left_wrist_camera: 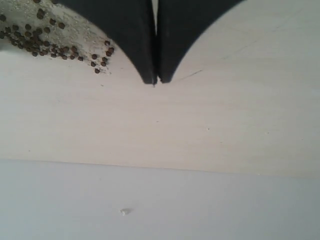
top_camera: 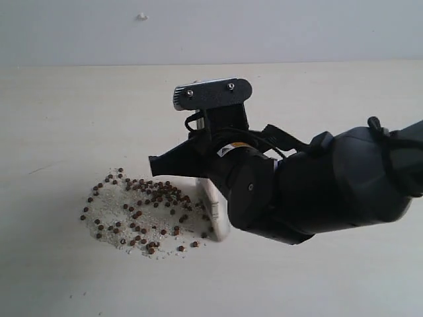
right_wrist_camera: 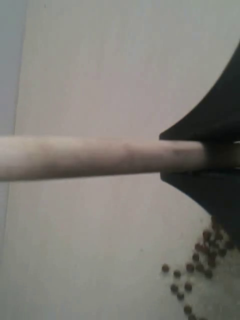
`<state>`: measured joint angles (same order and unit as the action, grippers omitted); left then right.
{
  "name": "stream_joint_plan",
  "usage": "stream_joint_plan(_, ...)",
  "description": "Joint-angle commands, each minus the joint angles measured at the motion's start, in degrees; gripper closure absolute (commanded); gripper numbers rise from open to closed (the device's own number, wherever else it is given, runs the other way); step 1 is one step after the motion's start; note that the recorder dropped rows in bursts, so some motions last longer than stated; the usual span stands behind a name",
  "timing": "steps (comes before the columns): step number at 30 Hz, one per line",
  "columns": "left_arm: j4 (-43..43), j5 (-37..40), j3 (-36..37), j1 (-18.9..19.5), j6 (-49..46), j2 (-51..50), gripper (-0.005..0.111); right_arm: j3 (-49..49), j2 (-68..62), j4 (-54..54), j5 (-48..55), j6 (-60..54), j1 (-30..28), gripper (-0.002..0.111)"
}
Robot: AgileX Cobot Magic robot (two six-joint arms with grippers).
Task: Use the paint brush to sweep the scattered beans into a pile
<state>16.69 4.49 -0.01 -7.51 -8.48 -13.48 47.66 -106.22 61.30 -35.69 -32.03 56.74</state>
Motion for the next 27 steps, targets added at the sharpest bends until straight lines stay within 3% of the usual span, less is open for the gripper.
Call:
stream_joint_plan(1, -0.02, -0.02, 0.01, 0.24, -0.23, 0.15, 0.107, 0.43, -0.54, -2.48, 2.59, 8.38, 1.25, 0.108)
stream_joint_plan(9, -0.02, -0.02, 0.01, 0.24, -0.23, 0.15, 0.107, 0.71, 1.94, -1.94, -0.31, 10.34, 1.25, 0.108)
stream_joint_plan(20, -0.02, -0.02, 0.01, 0.24, -0.23, 0.15, 0.107, 0.71, 14.03, -0.59, 1.53, -10.49, 1.08, 0.108)
stream_joint_plan(23, -0.02, -0.02, 0.01, 0.24, -0.23, 0.15, 0.107, 0.71, 15.05, -11.29, 8.69, -9.29, -1.42, 0.108)
stream_joint_plan(27, -0.02, -0.02, 0.01, 0.24, -0.23, 0.15, 0.107, 0.71, 14.86, -35.93, 14.78, 9.45, -4.99, 0.108)
